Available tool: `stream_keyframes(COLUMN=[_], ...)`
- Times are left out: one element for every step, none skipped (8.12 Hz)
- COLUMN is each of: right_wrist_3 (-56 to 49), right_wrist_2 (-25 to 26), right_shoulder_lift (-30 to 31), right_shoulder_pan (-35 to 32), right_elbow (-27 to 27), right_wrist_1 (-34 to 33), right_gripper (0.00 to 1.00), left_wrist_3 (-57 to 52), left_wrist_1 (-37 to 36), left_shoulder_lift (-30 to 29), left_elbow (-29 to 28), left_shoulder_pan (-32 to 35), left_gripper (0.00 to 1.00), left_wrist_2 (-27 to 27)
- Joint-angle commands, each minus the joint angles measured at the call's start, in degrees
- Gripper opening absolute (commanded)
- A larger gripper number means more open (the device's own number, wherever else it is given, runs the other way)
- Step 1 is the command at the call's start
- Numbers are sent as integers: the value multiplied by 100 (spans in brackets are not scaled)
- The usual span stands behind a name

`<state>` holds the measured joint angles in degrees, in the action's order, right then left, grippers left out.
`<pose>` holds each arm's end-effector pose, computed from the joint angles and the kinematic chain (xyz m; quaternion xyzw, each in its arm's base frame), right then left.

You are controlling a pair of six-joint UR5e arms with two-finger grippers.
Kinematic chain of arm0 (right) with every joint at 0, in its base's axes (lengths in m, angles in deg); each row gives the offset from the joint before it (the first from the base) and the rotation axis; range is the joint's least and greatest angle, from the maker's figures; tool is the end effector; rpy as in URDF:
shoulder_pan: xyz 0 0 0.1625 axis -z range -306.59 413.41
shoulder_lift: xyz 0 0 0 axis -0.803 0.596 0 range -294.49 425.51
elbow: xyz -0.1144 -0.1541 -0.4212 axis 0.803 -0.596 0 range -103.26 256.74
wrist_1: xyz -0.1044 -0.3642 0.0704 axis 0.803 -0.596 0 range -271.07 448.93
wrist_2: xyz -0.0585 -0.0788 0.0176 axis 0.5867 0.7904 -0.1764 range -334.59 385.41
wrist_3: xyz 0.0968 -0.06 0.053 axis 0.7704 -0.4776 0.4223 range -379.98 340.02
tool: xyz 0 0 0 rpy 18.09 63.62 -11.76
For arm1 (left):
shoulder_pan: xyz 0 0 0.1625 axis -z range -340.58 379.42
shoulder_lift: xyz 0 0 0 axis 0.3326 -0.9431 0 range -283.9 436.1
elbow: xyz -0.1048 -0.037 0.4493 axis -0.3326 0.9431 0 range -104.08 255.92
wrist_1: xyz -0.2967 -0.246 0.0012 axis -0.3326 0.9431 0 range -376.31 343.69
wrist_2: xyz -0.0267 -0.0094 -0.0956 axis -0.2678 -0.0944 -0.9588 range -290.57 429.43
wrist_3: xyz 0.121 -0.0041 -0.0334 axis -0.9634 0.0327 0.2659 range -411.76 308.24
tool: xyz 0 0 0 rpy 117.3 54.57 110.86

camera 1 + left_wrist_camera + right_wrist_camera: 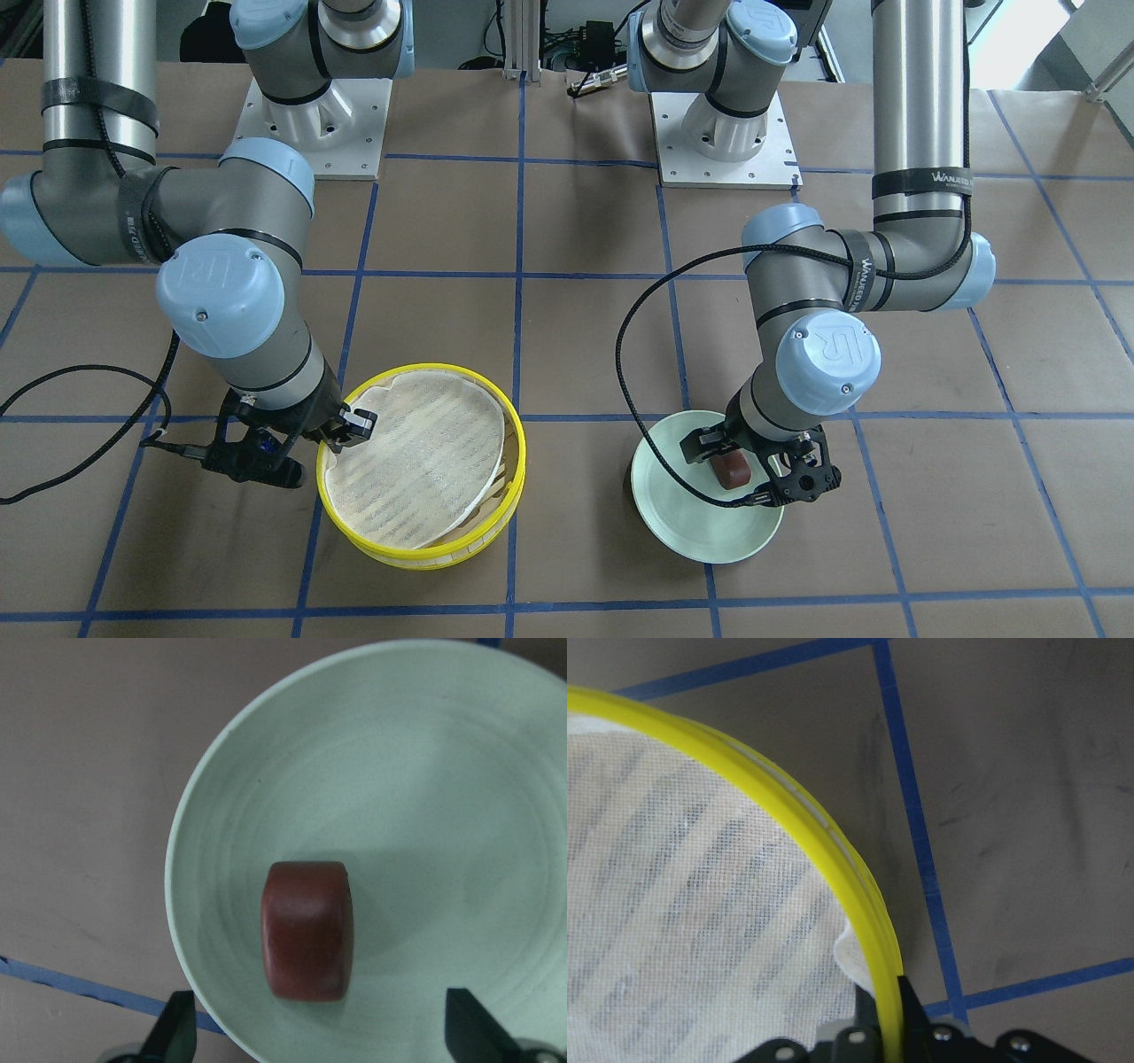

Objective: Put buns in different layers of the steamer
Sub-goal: 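Lower the left gripper onto the brown bun and close on it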

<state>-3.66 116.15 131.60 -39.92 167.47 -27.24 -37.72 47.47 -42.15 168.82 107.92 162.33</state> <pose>0.1673 -0.6105 0.3120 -0.1131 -0.9935 0.0142 0.0041 -0.1107 -0.6202 0.2495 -0.1340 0.9897 0.0400 0.0298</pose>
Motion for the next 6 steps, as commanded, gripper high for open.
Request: stream_keyframes(right_wrist_3=[-41, -41, -24, -41, -32, -41], right_wrist_2=[65, 75, 66, 66, 66, 75], right_shoulder_lift=[35, 44, 44, 44, 44, 44], right_shoulder_pan=[0, 9, 9, 9, 17, 18], right_elbow=[120, 147, 147, 147, 156, 217], right_wrist_1=[16, 25, 25, 7, 33, 25], right_gripper=[0, 0, 0, 0, 0, 0], left_wrist_3=[-24, -24, -24, -15, -15, -15], left_wrist_1=[-120, -120, -120, -120, -120, -129], left_shoulder_lift=[-163, -163, -180, -207, -216, -242], left_elbow=[0, 0, 0, -9, -9, -9], left_shoulder_pan=[-69, -69, -78, -78, -78, -78], left_gripper=[100, 95, 84, 83, 82, 82], left_wrist_2=[-8, -8, -8, -26, -26, -26])
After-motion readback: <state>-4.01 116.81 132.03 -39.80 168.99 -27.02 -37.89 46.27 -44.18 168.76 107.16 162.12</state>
